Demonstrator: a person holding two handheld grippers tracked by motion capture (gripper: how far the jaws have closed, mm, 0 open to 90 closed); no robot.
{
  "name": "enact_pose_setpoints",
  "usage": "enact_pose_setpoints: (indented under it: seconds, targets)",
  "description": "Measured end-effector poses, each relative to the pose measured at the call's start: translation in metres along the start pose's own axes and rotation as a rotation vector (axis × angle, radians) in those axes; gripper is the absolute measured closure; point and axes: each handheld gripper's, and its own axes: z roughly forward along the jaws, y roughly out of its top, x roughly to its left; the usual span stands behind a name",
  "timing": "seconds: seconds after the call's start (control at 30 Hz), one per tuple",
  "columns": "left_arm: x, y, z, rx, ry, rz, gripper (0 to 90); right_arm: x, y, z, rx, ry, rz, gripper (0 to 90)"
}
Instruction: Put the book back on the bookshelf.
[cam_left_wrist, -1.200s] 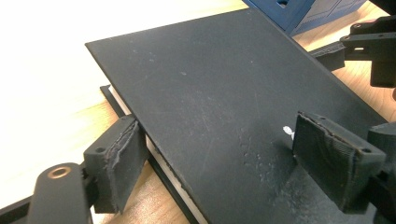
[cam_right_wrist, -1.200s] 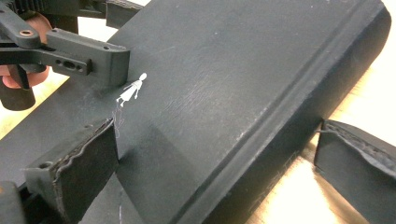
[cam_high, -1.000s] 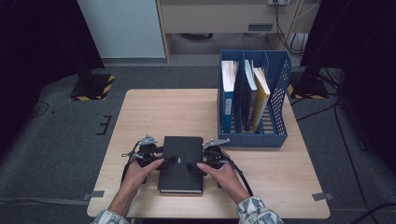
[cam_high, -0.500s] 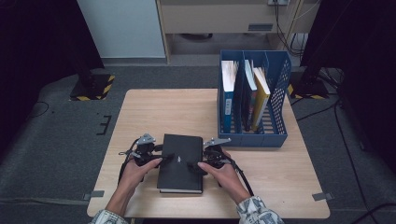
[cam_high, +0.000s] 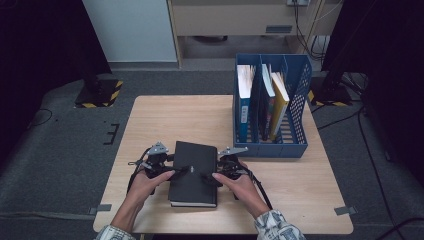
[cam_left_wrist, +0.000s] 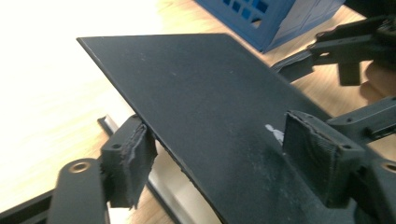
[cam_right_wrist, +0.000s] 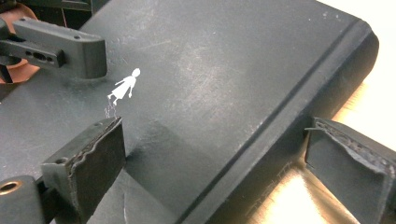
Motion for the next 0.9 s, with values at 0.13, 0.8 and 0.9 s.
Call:
enact_pose_setpoints:
  seconds: [0.13,0.8,0.9]
  targets:
    - [-0.004,0.004,0.002,0.037,-0.01,0.016,30.2,0.0,0.002,-0.001,0.002,0.003,0.002,5.2]
    - [0.006,0.005,-0.012,0.033,-0.024,0.021,32.3,0.003,0.001,-0.004,0.039,-0.001,-0.025,5.7]
    - [0.007,0.005,-0.017,0.009,-0.04,0.017,34.0,0.003,0.001,-0.005,0.038,0.002,-0.017,5.6]
